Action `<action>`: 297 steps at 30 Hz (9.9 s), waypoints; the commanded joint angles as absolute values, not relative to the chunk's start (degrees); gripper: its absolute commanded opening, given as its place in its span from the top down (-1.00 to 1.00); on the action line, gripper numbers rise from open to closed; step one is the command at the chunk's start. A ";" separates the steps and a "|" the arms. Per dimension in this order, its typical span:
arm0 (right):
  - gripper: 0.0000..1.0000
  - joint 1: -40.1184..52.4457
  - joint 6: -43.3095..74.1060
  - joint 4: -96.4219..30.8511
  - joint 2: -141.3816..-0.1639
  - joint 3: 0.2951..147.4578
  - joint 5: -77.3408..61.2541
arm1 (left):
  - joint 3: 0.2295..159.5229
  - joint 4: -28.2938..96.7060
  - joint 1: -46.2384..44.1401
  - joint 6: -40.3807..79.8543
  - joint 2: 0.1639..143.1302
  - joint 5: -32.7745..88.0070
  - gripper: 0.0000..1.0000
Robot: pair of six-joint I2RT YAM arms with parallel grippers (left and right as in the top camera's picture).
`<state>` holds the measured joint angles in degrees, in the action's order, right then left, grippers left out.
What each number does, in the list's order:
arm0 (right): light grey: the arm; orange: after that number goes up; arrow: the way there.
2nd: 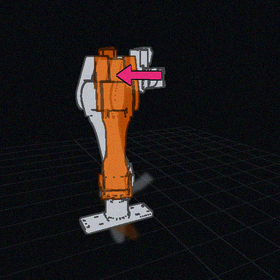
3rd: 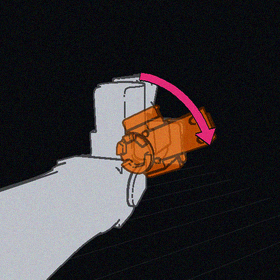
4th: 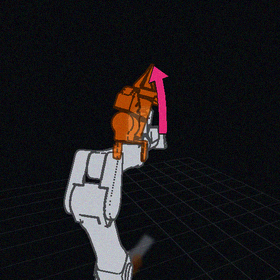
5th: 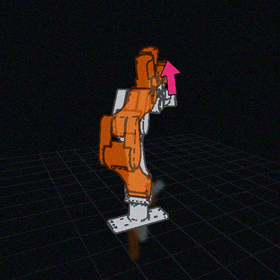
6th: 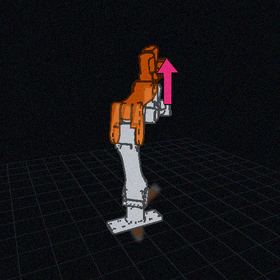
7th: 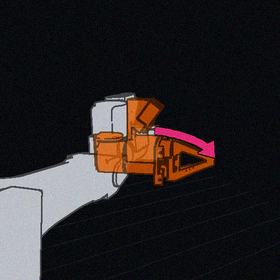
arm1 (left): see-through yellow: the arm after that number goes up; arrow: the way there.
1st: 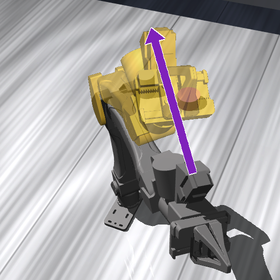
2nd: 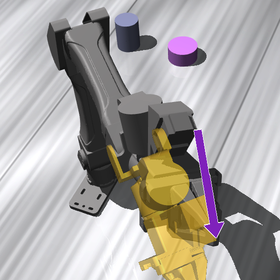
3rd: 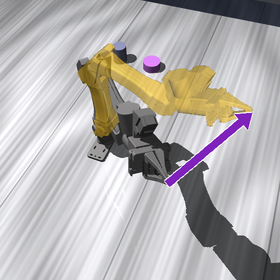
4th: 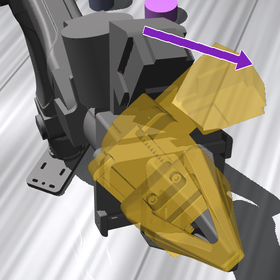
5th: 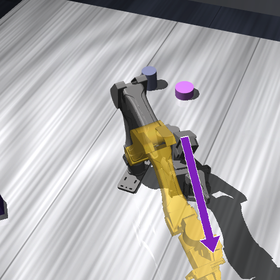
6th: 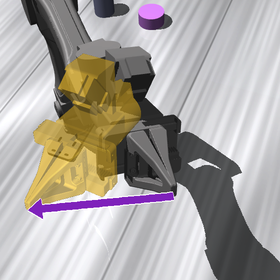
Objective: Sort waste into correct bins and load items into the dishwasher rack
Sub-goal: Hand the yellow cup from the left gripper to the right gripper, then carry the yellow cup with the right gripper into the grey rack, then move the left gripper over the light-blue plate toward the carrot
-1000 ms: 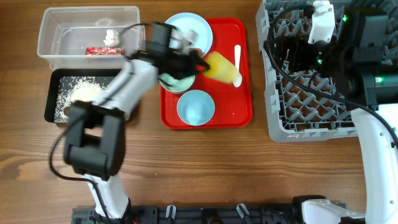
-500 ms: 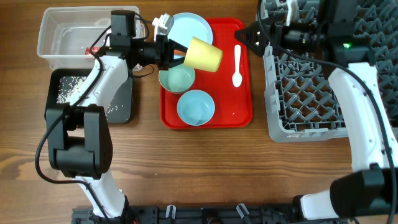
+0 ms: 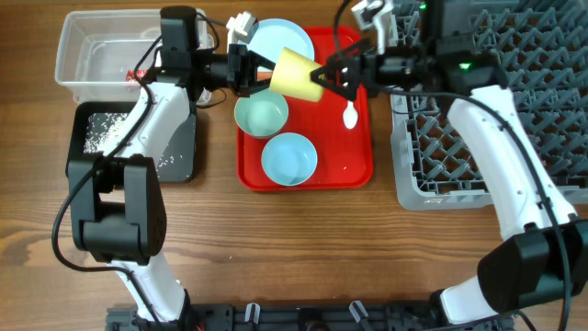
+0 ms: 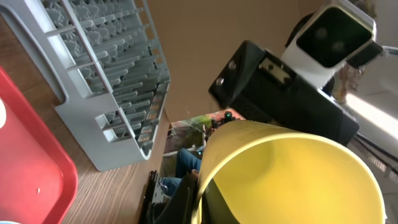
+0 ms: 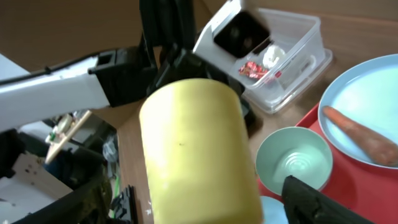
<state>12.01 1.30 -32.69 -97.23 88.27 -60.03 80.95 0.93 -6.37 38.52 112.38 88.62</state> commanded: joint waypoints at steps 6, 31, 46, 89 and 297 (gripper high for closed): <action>-0.60 16.29 -0.03 -31.70 -98.19 87.61 -53.32 | 81.30 -1.15 -6.59 42.76 110.13 90.24 0.92; -0.57 10.76 5.52 -21.61 -101.73 87.64 -64.75 | 81.30 -11.75 -6.59 52.38 110.13 90.17 0.92; -0.86 2.44 6.28 -15.35 -101.80 87.64 -80.62 | 81.30 -41.45 -6.63 75.72 110.13 85.80 0.92; -0.33 9.65 11.90 -7.18 -101.80 87.64 -72.05 | 81.30 -41.45 -7.99 75.44 110.15 84.58 0.48; -0.49 9.69 15.38 -67.31 -102.98 110.87 -11.60 | 99.37 41.54 -27.44 28.91 121.67 3.62 0.55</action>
